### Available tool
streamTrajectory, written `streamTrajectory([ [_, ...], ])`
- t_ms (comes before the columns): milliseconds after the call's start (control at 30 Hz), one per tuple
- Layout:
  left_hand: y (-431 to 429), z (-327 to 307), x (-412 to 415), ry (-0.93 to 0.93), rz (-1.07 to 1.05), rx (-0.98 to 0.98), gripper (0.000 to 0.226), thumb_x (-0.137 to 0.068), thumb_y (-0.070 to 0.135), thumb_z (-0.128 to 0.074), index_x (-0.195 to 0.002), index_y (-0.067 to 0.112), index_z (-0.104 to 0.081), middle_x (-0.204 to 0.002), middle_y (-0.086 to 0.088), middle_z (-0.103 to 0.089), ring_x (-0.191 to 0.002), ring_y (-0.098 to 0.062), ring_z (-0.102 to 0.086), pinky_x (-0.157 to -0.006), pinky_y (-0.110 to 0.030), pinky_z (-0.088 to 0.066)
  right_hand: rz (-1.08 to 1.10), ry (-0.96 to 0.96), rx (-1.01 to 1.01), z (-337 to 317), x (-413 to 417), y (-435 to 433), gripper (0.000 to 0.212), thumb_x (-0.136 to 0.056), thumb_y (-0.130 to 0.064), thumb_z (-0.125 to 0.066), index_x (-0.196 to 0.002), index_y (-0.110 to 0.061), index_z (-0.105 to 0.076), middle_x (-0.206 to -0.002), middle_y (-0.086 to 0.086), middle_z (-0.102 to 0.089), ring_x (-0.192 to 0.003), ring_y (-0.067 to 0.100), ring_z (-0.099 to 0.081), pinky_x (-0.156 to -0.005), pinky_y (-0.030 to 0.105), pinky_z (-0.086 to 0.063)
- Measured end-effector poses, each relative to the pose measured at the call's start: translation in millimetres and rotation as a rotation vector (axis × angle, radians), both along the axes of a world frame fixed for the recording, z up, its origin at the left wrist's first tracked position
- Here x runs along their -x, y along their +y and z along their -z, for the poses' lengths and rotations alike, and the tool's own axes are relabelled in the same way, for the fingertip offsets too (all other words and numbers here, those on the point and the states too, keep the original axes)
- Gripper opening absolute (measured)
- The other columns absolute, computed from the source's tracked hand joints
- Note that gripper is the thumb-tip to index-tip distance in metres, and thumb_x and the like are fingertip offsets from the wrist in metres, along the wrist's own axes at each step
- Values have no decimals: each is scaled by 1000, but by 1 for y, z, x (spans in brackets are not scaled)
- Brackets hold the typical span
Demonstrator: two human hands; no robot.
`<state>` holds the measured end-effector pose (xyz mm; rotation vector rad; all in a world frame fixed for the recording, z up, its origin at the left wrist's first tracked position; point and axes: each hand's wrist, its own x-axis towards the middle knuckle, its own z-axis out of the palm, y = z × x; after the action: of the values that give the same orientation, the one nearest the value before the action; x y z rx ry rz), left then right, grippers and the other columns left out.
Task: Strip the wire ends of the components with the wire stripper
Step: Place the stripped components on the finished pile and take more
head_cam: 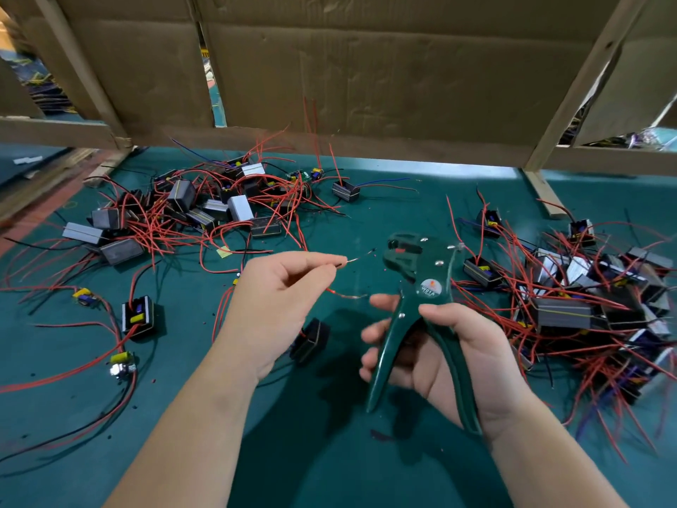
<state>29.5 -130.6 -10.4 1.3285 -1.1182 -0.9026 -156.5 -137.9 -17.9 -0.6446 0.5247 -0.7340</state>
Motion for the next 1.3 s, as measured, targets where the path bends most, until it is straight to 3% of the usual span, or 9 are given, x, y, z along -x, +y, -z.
streamTrajectory([
  [67, 2, -2, -2, -120, 10, 74, 22, -82, 22, -65, -86, 40, -77, -61, 3, -58, -52, -18, -42, -51, -22, -34, -85, 64, -34, 0, 1, 0, 75, -45, -30, -86, -107, 5, -65, -86, 29, -63, -68, 39, -65, -66, 49, -57],
  [167, 4, -4, -6, -188, 85, 117, 30, -89, 9, -65, -97, 37, -72, -83, 11, -73, -80, -4, -66, -74, -13, -46, -204, 60, -28, 1, -1, 4, 66, -52, -32, -84, -105, 3, -69, -84, 27, -64, -70, 39, -65, -68, 49, -56],
  [300, 2, -3, -12, -123, 65, 119, 27, -86, 4, -68, -97, 28, -65, -72, 7, -71, -71, -6, -64, -62, -13, -45, -256, 26, 54, 2, -3, 8, 56, -61, -35, -80, -104, 0, -70, -83, 23, -63, -71, 38, -64, -70, 48, -54],
  [433, 1, -2, -17, -129, 48, 148, 23, -83, 6, -71, -75, 28, -70, -73, 6, -73, -70, -8, -67, -67, -15, -49, -243, 80, 109, 2, -3, 10, 58, -60, -34, -83, -103, 1, -68, -80, 27, -61, -69, 39, -63, -69, 51, -53],
  [567, 2, -4, -15, -66, 42, 211, 15, -80, 18, -69, -75, 32, -72, -72, 9, -71, -66, -2, -61, -62, -14, -48, -215, 146, 122, 3, -4, 10, 54, -61, -28, -79, -103, 3, -67, -80, 29, -60, -68, 40, -62, -68, 51, -53],
  [700, 0, -3, -12, -71, 56, 221, 17, -80, 13, -73, -73, 28, -73, -73, 12, -71, -66, 1, -60, -64, -10, -46, -210, 166, 120, 3, -4, 10, 55, -61, -28, -79, -104, 4, -67, -81, 29, -59, -69, 41, -62, -68, 51, -53],
  [967, 1, -1, -12, -127, 97, 172, 23, -86, 1, -66, -81, 23, -73, -60, 16, -65, -51, 5, -51, -51, -7, -38, -239, 91, 114, 1, -2, 9, 60, -60, -35, -82, -105, 2, -67, -81, 27, -60, -70, 40, -63, -70, 51, -53],
  [1133, 3, -4, -12, -31, 112, 201, 26, -78, 4, -71, -95, 21, -61, -70, 6, -71, -62, -4, -60, -60, -12, -45, -249, 122, 141, 2, -2, 9, 58, -60, -36, -83, -104, -1, -67, -81, 27, -61, -70, 40, -63, -71, 52, -53],
  [1300, 3, -5, -12, -10, 108, 190, 33, -74, 12, -69, -98, 25, -50, -68, 3, -71, -60, -8, -59, -60, -16, -45, -222, 171, 166, 5, -2, 10, 50, -64, -41, -83, -95, -5, -69, -77, 25, -62, -66, 38, -64, -69, 52, -54],
])
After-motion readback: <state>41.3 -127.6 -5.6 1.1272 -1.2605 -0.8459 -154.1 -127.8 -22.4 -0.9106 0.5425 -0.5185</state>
